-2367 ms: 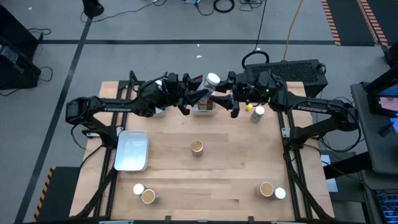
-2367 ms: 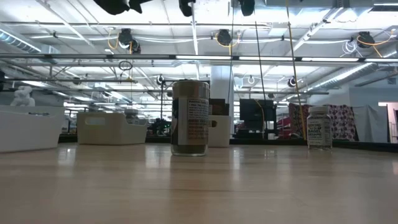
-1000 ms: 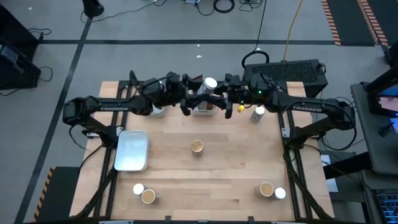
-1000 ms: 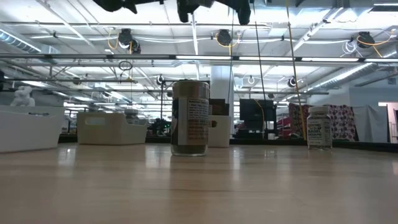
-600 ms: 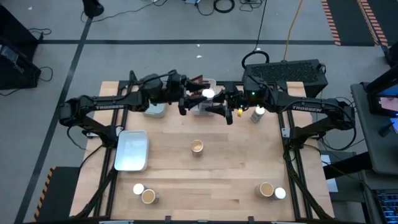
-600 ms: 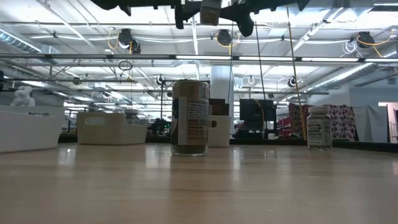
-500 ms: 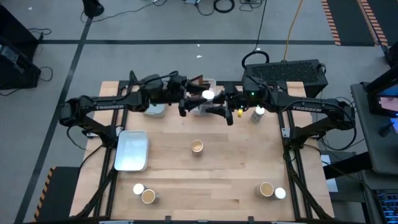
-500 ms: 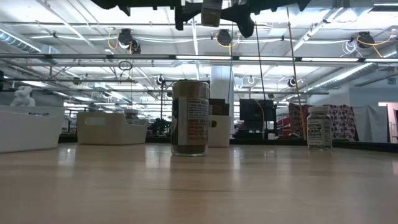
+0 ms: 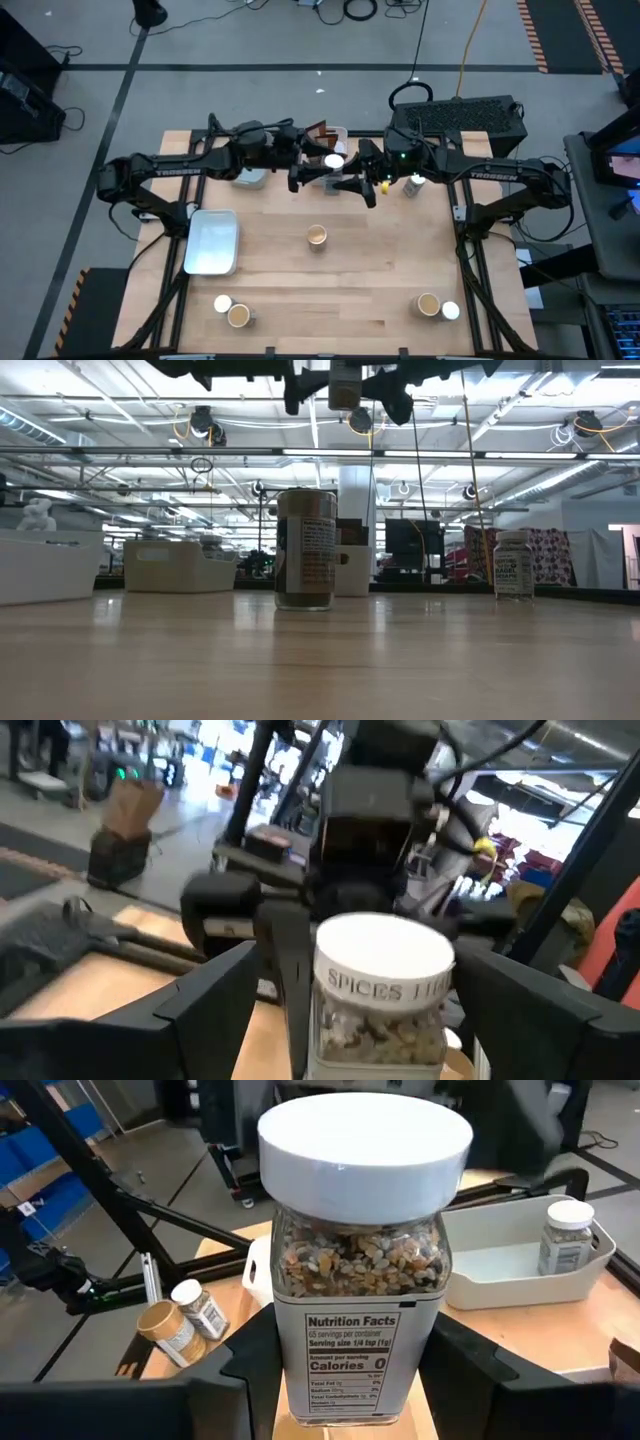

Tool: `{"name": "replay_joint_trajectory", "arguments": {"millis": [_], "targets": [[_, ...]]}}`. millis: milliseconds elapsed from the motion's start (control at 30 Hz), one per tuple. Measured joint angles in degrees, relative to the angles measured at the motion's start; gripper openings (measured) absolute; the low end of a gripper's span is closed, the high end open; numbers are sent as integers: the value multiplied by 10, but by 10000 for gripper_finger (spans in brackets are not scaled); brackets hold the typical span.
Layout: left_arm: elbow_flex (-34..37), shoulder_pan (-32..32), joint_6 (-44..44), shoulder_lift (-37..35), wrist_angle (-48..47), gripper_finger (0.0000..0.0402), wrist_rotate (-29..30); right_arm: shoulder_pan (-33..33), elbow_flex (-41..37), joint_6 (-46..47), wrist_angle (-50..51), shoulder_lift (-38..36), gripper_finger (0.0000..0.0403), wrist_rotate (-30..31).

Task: Sort spices by type
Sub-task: Put the white seasoning bottle into the gray bin

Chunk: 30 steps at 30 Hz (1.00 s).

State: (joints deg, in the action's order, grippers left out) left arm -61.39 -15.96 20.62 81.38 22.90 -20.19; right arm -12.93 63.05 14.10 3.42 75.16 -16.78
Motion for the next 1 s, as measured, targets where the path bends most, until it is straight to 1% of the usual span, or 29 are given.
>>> {"name": "replay_joint_trajectory", "arguments": {"millis": [233,400,733,833,1000], "targets": [[0,16,-2,28,16,328,0,-1,0,0,-5,16,168,3],[0,18,-32,28,29,329,11,-1,0,0,-6,24,168,2],[0,18,-36,28,21,327,13,-1,0,-2,-19,24,169,2],[0,17,-49,28,24,313,14,-1,0,-2,-18,24,169,2],[0,17,-64,28,23,258,14,-1,0,-2,-18,24,169,2]]}}
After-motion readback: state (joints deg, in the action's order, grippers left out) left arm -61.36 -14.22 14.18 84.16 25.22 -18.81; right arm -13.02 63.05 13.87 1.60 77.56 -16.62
